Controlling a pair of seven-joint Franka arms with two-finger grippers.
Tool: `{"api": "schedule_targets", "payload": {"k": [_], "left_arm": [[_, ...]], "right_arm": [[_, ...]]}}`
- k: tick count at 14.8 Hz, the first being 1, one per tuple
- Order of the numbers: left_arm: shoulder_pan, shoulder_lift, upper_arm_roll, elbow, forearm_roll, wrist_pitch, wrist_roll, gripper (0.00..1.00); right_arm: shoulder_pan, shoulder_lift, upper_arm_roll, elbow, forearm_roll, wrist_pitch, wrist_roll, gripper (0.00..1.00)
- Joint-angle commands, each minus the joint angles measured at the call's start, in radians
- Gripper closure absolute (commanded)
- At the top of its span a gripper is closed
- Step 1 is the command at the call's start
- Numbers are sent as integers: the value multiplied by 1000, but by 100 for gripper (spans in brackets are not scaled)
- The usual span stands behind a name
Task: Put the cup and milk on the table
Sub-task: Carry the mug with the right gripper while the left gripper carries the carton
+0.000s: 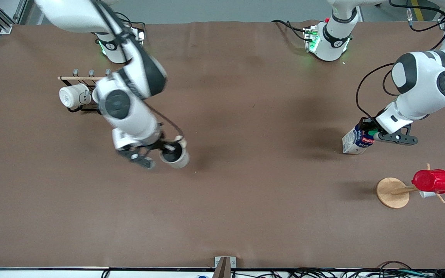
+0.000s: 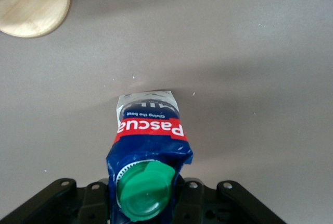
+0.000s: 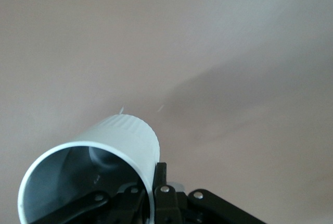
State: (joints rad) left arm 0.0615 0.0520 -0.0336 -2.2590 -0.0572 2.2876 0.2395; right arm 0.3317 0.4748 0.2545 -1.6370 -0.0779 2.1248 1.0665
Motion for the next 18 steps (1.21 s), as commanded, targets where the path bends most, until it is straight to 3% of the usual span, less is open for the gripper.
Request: {"api": "schedule_targets", "payload": {"k": [1,6,10,15,18], "left_arm": [[0,-40,-5,22,-12,-34,24,93],[-9,-12,-25,211,-12,-163,-2,93],[-52,-6,-83,251,-15,-221,-89,93],[-45,29,-303,268,-16,-221,-328,90],[-41,110,-417,315,-16,-221,-439,89]], "right_arm": [[108,138,-7,92,-37,62,130,99],[204,183,-7,89,-57,121,141,99],[207,183,-9,62,-77,121,141,98],[210,199,-9,43,-131,121,142,95],[210,206,-7,43,-149,123,142,77]]}}
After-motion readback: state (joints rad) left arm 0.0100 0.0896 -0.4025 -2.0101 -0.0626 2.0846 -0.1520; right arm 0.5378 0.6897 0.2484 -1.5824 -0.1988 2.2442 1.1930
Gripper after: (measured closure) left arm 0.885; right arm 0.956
